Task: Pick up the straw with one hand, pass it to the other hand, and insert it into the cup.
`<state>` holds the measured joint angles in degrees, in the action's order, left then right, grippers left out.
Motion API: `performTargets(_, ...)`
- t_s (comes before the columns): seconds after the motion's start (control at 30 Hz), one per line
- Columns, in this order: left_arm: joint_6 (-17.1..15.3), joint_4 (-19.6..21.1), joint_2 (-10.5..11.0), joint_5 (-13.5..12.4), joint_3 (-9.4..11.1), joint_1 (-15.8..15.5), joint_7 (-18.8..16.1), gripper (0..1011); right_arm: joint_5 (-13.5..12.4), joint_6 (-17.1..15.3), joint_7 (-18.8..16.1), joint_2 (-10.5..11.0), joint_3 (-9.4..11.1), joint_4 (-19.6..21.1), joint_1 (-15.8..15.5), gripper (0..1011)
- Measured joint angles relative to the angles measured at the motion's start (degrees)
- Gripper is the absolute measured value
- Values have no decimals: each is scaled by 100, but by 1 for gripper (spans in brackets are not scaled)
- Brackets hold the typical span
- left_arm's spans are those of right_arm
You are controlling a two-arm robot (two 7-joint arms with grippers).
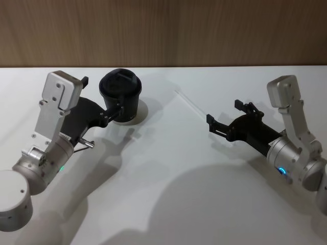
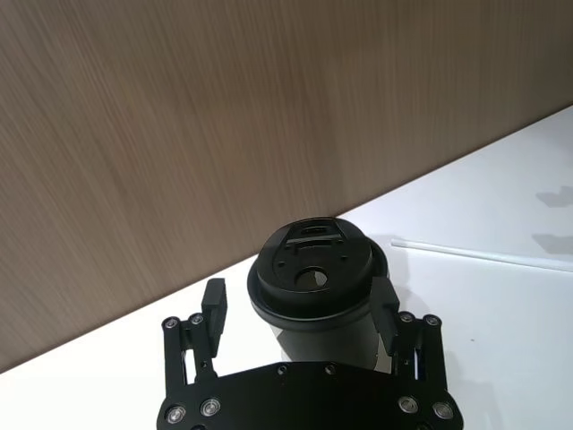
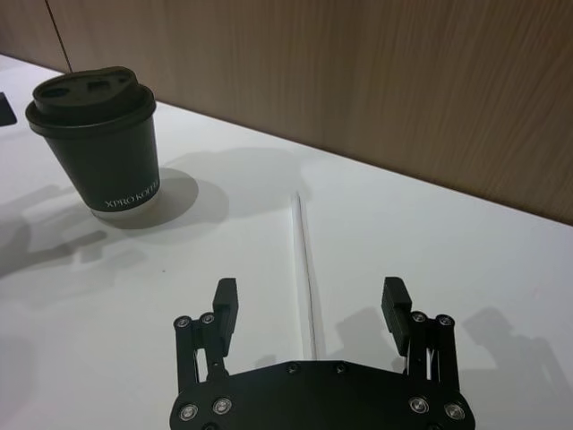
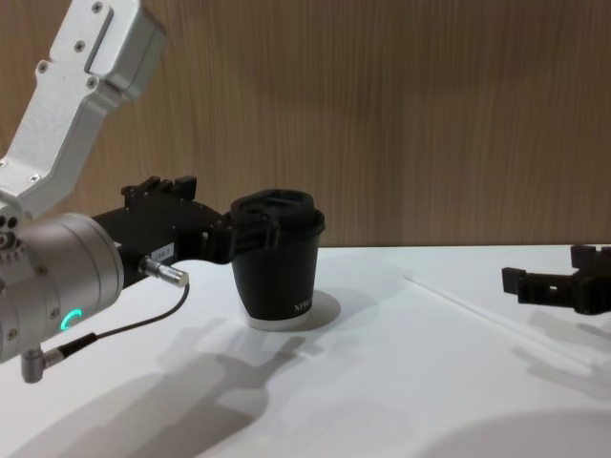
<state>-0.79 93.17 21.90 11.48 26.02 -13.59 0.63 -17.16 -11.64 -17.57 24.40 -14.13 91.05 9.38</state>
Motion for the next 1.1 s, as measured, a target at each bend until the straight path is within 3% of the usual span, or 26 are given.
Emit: performTargets(1.1,0,0,0,0,0,0,0,1000,0,-112,-349,217,-172,-512,267,1001)
